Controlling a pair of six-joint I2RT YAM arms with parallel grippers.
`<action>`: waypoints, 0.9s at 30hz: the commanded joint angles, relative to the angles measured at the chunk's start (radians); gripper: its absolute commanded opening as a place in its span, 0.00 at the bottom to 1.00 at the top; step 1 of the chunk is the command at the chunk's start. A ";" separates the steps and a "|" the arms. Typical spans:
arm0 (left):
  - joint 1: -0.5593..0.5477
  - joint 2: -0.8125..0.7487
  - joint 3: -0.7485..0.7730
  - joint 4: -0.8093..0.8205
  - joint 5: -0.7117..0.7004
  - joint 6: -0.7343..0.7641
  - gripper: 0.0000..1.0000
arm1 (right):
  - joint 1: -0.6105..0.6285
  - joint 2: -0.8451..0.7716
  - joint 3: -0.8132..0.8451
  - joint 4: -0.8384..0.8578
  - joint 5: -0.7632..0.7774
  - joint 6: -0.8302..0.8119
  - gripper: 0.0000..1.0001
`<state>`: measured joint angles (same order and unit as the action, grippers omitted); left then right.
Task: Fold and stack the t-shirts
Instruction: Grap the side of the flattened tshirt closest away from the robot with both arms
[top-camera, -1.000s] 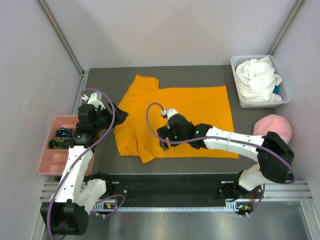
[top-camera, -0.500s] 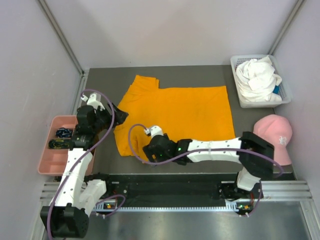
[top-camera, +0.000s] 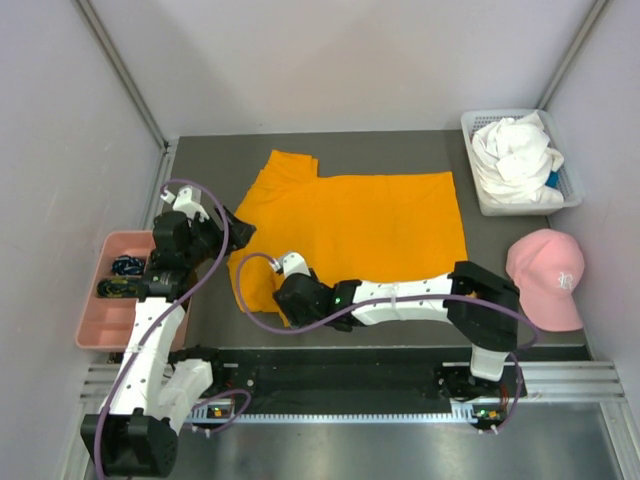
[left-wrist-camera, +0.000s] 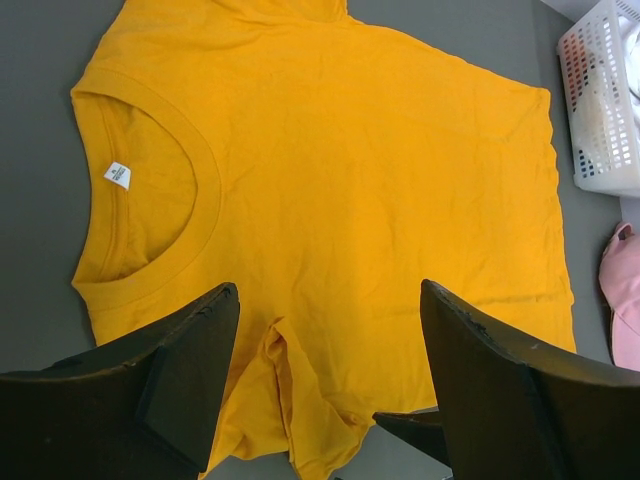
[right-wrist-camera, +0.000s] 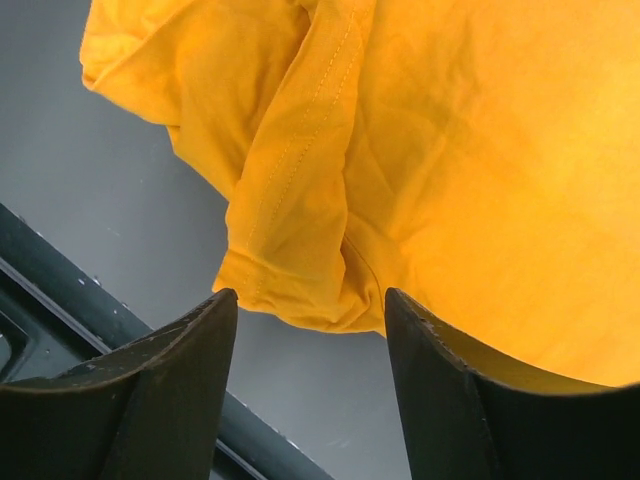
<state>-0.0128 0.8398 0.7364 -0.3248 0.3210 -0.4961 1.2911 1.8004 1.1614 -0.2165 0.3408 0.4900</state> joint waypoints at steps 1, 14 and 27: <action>0.005 -0.013 0.006 0.013 -0.008 0.011 0.78 | 0.004 0.025 0.037 0.032 0.012 -0.013 0.60; 0.005 -0.019 0.012 -0.002 -0.020 0.022 0.78 | -0.018 0.068 0.021 0.072 -0.036 0.010 0.25; 0.005 -0.015 -0.003 0.010 -0.017 0.013 0.78 | -0.059 -0.084 -0.107 0.017 0.041 0.051 0.00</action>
<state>-0.0128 0.8394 0.7364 -0.3454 0.3054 -0.4908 1.2472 1.8210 1.0794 -0.1810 0.3256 0.5179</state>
